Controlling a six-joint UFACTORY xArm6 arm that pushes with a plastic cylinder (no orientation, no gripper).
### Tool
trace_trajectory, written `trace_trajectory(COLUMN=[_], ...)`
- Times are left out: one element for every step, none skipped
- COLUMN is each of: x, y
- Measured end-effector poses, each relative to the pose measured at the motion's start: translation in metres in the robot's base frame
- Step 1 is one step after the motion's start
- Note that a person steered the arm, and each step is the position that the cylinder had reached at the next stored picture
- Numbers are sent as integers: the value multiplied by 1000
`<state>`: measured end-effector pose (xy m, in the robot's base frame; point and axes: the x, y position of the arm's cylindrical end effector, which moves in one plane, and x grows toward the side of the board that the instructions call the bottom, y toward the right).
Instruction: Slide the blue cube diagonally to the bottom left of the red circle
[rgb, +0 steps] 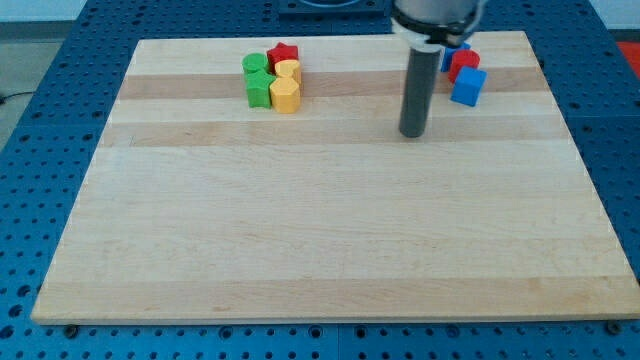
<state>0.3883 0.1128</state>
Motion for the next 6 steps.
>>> trace_trajectory(x=[0,0,-33,-80,-80,-68], y=[43,129,174,158,76,25])
